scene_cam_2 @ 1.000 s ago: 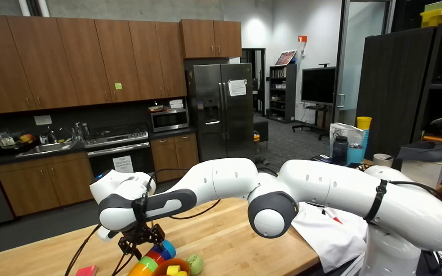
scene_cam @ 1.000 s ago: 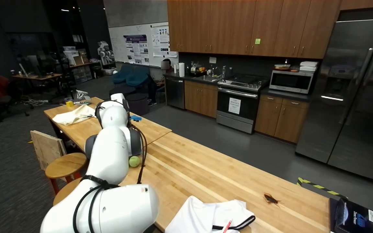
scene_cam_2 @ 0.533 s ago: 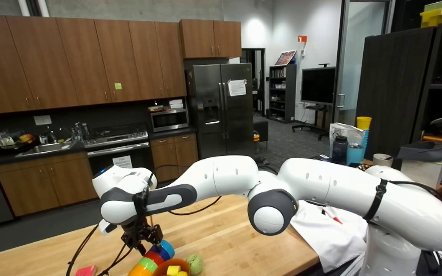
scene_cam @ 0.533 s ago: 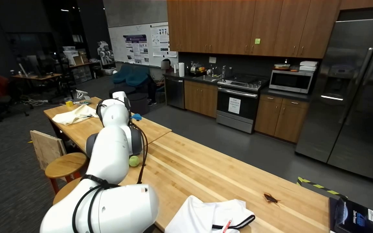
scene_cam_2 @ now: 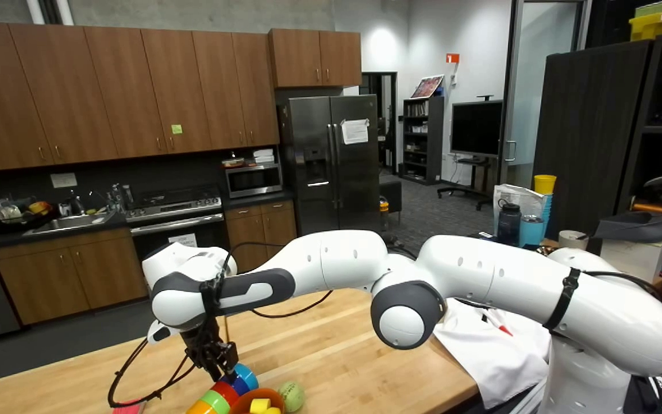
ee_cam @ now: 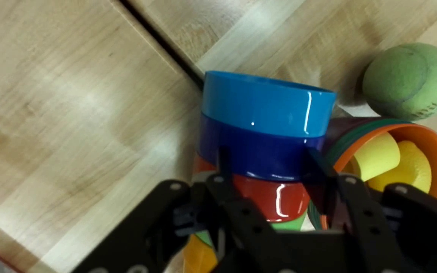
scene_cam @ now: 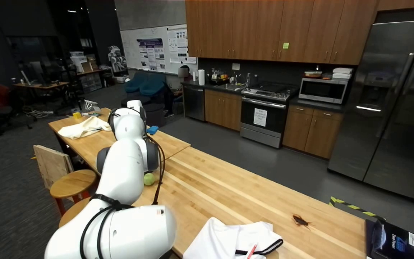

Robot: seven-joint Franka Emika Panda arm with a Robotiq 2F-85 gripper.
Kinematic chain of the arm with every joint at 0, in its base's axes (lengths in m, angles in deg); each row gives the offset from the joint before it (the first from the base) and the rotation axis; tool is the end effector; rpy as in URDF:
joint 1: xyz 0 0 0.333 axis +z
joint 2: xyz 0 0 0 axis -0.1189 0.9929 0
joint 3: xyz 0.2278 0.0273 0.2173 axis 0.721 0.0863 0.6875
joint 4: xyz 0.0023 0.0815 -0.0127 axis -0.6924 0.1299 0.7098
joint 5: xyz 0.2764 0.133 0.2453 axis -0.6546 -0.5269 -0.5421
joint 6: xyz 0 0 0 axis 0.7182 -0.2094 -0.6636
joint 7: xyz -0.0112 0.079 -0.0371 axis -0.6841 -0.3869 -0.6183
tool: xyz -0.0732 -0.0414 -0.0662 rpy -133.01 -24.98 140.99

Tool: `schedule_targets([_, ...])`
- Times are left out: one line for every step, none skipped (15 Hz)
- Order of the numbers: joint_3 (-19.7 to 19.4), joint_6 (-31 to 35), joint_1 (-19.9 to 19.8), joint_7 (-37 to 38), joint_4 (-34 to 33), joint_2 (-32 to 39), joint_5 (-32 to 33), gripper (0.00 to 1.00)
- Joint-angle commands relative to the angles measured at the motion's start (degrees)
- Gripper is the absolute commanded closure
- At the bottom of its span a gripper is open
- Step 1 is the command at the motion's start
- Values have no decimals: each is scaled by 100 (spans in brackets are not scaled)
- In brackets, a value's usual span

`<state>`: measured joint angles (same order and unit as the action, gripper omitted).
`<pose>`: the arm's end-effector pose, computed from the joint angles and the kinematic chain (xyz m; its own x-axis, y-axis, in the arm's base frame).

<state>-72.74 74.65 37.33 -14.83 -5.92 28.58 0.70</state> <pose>0.5514 0.5524 0.2512 -0.5880 0.8067 -0.0593 0.7980 0.5665 -0.2058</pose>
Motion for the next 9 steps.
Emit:
schedule_targets([120,132,-46,549,200,110,-209,78])
schedule_targets([134,122,-54,648,195,115,-242,81])
schedule_targets([153,117,-65,737,197,119,-276,83])
schedule_targets([181,108,-81,817,205,120,-309,85])
schedule_targets([221,107,-105,899,211,128,-354,88])
schedule_targets([240,104,-121,981,214,130,-387,91])
schedule_targets([264,118,-142,1071,210,133,-415,93])
schedule_targets([276,154,-157,1172,199,138,-436,94])
schedule_targets([279,230,-169,1284,178,151,-454,95])
